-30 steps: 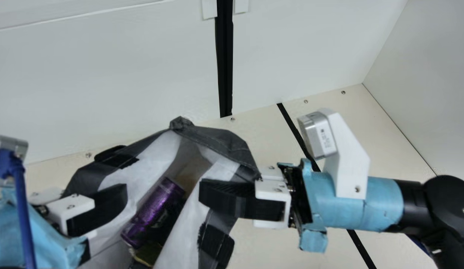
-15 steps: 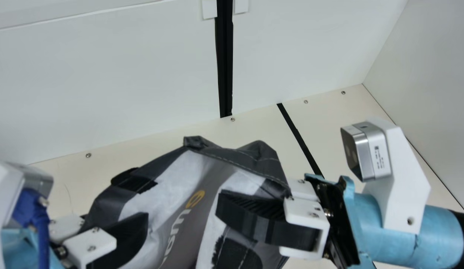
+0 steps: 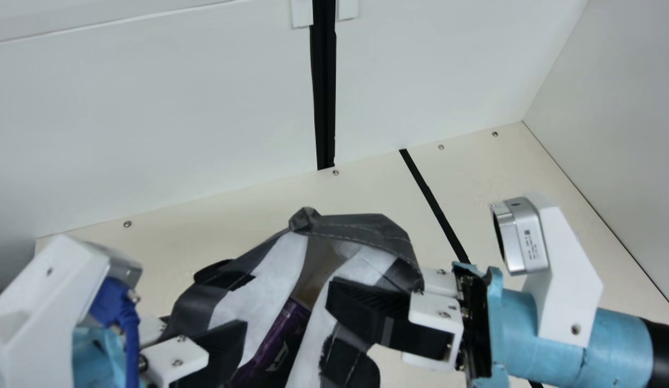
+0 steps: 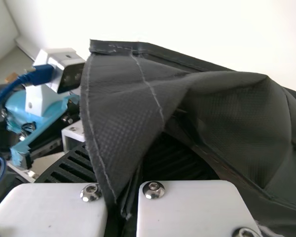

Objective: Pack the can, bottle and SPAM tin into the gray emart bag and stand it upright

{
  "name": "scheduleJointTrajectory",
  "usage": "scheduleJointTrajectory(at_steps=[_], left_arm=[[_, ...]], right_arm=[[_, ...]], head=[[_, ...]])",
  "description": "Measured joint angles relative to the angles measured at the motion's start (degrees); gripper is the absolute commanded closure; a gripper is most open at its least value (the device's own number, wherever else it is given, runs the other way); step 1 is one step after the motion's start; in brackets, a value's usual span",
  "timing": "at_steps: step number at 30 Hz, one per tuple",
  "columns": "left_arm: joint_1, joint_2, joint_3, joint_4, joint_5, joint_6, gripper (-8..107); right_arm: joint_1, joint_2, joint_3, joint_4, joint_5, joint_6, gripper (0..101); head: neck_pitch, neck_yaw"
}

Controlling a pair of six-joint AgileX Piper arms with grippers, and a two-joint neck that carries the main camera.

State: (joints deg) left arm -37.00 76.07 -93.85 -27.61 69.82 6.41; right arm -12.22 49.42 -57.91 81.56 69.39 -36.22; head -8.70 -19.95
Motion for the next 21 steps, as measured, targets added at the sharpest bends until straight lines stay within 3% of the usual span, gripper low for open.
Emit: scheduleJointTrajectory(at_steps=[8,21], left_arm=[[4.67,4.76,-2.03,-4.40,0.11,6.46,107],[10.47,15.51,-11.11,-7.31,0.01,16.30,107]], right_arm=[[-0.78,4.05,0.57,-1.44,0.05,-6.31,101],[-0.97,13.45,-2.77,-3.04,0.37,-19.51,101]], head=[[0.00,0.09],[0.00,0.00]])
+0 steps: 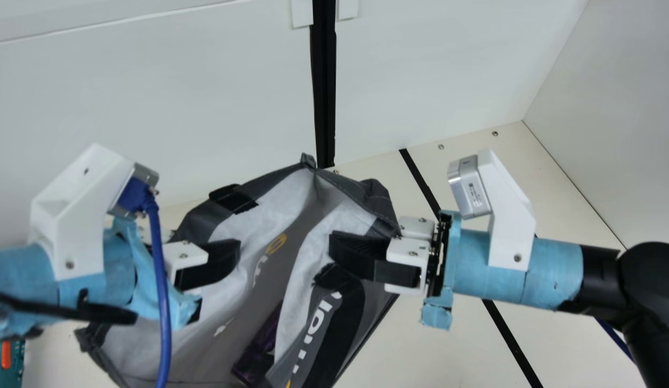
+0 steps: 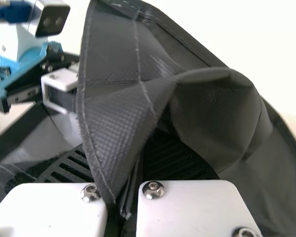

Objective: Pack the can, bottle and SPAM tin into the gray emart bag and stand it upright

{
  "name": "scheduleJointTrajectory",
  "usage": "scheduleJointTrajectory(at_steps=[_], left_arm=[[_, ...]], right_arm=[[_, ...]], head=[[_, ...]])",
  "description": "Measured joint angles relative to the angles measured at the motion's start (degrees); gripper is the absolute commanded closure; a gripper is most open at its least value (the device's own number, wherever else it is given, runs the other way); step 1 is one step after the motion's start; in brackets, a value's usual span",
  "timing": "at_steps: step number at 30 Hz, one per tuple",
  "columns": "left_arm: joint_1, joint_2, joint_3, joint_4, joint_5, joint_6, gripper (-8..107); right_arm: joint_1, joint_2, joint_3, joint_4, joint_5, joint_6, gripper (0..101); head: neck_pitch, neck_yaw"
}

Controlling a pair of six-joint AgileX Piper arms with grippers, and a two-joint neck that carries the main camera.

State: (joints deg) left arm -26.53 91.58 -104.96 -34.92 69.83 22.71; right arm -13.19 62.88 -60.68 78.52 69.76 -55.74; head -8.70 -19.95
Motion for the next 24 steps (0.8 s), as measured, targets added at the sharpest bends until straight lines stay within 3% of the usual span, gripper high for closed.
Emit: scheduleJointTrajectory(at_steps=[13,24], left_arm=[[2.48,10.88,-9.88,-0.20,0.00,5.67,107],[4.23,18.75,-16.98,1.36,0.09,8.54,107]], right_arm=[[-1.49,10.01,-5.89,-0.16,0.21,-15.30,101],[-1.84,18.30,-11.26,1.81,0.21,-21.85,101]], head=[[0.00,0.00],[0.00,0.00]])
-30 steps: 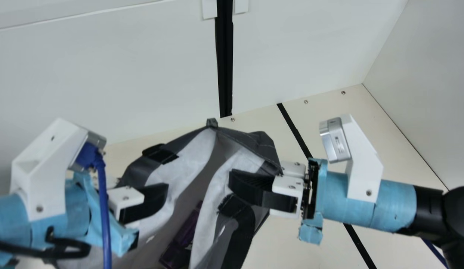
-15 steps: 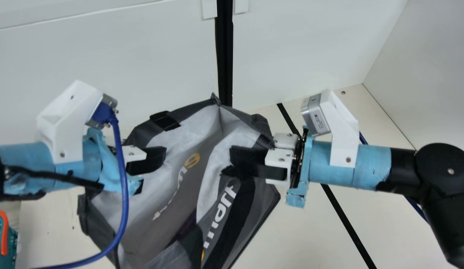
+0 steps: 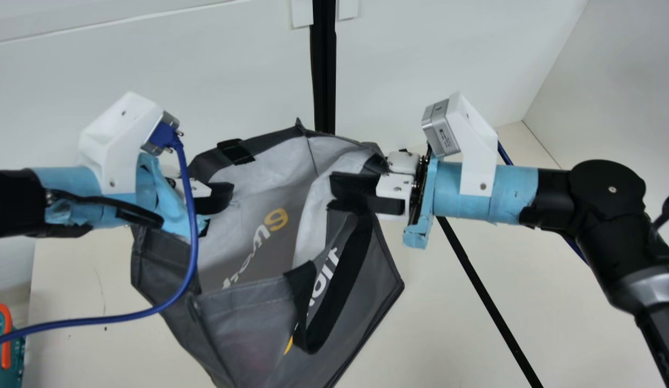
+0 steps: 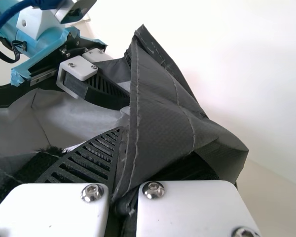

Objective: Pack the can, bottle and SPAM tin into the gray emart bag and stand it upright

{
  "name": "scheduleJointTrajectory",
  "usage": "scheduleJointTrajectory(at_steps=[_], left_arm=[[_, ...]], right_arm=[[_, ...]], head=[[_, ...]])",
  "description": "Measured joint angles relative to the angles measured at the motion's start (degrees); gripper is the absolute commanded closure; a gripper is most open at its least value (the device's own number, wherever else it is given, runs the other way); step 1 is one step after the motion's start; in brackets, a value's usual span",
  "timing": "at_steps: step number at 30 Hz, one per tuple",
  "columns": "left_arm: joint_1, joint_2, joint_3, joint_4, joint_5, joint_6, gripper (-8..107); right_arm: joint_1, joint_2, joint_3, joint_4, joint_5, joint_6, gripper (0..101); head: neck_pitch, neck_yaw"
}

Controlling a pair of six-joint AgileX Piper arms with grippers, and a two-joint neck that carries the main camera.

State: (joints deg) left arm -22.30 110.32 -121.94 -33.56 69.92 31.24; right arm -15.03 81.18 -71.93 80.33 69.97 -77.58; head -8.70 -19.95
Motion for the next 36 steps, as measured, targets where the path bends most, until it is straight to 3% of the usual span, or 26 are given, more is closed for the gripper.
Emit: scheduleJointTrajectory(at_steps=[10,20,26,36], left_arm=[[1.27,7.39,-9.11,1.63,0.00,-2.23,107],[1.38,13.85,-18.39,8.29,0.00,-7.87,107],[1.04,14.64,-19.89,12.33,0.00,-9.84,107],[0.19,14.05,-19.18,14.26,-0.12,-10.61,107]], right_arm=[[1.11,7.16,-4.27,1.51,-0.16,-4.80,101],[-0.62,13.85,-9.91,-1.54,0.27,-13.87,101],[-0.08,15.08,-10.68,-1.08,-1.27,-16.55,101],[1.00,14.91,-9.75,0.32,-0.53,-14.68,101]], head=[[0.00,0.00],[0.00,0.00],[0.00,0.00],[0.00,0.00]])
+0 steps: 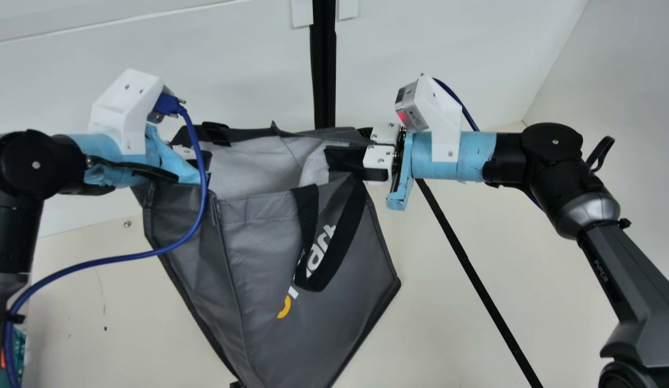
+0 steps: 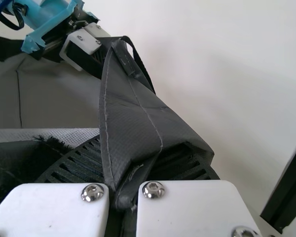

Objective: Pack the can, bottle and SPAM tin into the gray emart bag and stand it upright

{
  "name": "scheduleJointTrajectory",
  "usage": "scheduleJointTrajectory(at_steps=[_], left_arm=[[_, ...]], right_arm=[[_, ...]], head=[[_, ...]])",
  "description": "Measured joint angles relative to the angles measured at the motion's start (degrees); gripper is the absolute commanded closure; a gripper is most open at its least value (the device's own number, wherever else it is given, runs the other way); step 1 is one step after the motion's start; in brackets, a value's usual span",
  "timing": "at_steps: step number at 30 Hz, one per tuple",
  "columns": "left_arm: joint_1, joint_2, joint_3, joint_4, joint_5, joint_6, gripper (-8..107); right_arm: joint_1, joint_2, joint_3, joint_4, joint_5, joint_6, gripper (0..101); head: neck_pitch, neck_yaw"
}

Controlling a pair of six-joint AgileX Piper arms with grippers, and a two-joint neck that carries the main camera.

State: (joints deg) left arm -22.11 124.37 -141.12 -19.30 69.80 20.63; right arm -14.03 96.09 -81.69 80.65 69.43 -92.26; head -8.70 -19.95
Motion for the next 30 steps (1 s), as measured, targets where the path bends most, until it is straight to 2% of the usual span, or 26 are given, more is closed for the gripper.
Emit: scheduleJointTrajectory(at_steps=[16,30], left_arm=[[-2.49,-2.40,0.90,-0.33,0.11,-1.90,107],[-4.00,-4.62,4.60,-3.75,-0.02,-0.78,107]], right_arm=[[1.99,-3.23,-0.13,1.62,0.67,9.54,101],[-1.66,-7.44,3.45,-0.39,0.73,14.36,101]], head=[[0.00,0.00],[0.00,0.00]])
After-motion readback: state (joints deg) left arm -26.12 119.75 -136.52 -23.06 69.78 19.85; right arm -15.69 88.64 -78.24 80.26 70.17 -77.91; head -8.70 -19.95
